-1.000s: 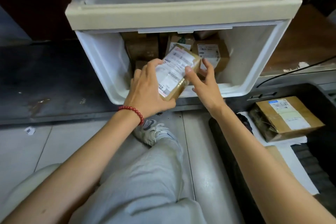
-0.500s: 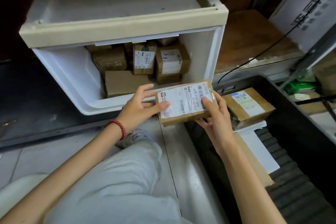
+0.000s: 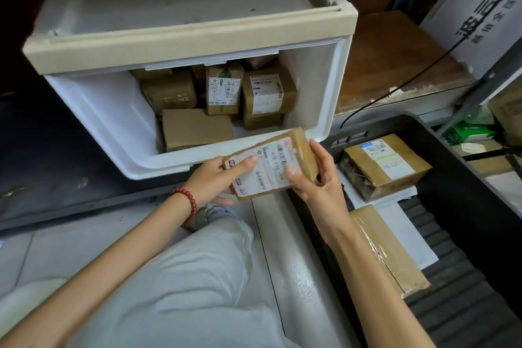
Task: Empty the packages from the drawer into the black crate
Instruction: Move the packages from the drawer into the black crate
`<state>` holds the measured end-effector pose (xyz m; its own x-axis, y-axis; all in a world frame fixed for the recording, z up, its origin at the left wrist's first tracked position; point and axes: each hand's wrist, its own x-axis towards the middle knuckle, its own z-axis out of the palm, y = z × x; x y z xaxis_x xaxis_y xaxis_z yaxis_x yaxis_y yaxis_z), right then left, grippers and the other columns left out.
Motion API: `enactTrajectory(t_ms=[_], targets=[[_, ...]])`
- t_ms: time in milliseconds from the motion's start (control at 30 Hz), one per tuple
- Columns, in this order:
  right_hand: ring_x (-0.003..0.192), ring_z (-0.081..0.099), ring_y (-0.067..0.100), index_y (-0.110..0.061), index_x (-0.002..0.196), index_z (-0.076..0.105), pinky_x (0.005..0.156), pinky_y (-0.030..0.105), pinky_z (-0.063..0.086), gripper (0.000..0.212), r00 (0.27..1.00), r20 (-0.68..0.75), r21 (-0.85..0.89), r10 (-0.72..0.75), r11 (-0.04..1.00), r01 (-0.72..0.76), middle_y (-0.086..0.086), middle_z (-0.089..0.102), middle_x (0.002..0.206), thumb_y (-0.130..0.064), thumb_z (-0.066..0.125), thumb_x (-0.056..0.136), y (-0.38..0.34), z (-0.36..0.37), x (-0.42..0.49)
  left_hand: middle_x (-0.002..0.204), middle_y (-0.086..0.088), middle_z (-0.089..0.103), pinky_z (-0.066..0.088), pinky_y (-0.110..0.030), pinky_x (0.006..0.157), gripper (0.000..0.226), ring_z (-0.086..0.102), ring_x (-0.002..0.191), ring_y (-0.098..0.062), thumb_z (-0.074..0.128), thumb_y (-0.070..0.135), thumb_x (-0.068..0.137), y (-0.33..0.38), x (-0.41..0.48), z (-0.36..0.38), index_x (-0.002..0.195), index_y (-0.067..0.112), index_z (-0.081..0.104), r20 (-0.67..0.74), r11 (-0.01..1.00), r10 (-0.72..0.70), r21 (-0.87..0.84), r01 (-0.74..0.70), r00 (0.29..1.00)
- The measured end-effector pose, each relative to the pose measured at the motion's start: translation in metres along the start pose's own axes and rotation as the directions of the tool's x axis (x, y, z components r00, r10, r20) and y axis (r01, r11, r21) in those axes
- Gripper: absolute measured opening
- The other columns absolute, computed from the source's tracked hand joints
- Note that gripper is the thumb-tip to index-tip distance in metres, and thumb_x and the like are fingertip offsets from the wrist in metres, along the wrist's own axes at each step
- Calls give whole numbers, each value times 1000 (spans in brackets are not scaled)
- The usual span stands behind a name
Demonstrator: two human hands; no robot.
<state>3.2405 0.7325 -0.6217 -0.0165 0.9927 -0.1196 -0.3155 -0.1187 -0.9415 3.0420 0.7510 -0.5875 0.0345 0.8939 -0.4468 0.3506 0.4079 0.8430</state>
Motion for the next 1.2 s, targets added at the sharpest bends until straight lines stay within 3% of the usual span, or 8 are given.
enactTrajectory(t_ms=[167,333,500,600,733,867,1033,1200], targets=[[119,55,4,-29,132,50,94,22,48,75,976,134,-183,-170,964,193,-10,57,130,3,80,71,-5,-4,0,123,4,60,52,-45,92,76,59,113,-22,60,72,65,-6,7,0,129,34,49,66,967,-32,-250,47,997],[135,43,14,-49,125,58,107,38,44,77,968,123,-219,-217,946,240,0,38,148,-4,81,65,2,-2,3,122,10,59,50,-42,92,70,60,110,-14,63,74,64,-7,12,-2,121,35,51,-43,965,-26,-261,14,999],[137,38,4,-45,126,55,95,23,46,85,966,175,-209,-188,952,223,-6,39,145,17,71,70,1,2,2,115,12,57,52,-38,91,80,56,110,-11,70,73,60,-5,13,-5,124,28,47,-190,974,-8,-224,-35,982],[118,56,1,-41,142,31,92,23,50,101,975,203,-149,-90,981,121,-6,41,141,1,83,66,-1,5,-1,115,11,59,57,-36,80,83,59,110,-12,72,61,60,-4,12,-4,131,32,40,-167,952,39,-294,-87,985],[121,54,0,-48,146,20,98,25,48,111,989,150,-137,-6,990,27,-16,43,139,-40,87,58,0,7,-4,124,3,59,58,-31,73,72,60,109,-10,74,55,63,-3,13,-3,127,35,48,-138,945,135,-279,-169,981],[126,54,9,-46,149,10,108,41,43,129,990,103,-36,96,995,-92,-7,46,143,-55,91,48,2,5,3,128,-2,54,59,-38,78,60,58,110,-14,75,53,63,1,16,0,112,29,52,-142,946,159,-260,-192,977],[121,60,16,-25,151,16,98,48,50,124,980,110,139,163,974,-177,2,51,142,-54,89,56,-2,0,3,130,0,50,54,-46,90,77,58,113,-18,86,61,40,17,27,-5,101,35,48,-133,970,160,-165,-181,978],[122,59,26,-20,146,28,95,48,52,96,978,44,282,203,937,-208,8,56,138,-44,82,71,-7,-5,4,127,8,51,49,-29,95,88,52,109,-2,90,41,53,49,34,10,128,30,47,-56,957,290,-7,-291,955]])
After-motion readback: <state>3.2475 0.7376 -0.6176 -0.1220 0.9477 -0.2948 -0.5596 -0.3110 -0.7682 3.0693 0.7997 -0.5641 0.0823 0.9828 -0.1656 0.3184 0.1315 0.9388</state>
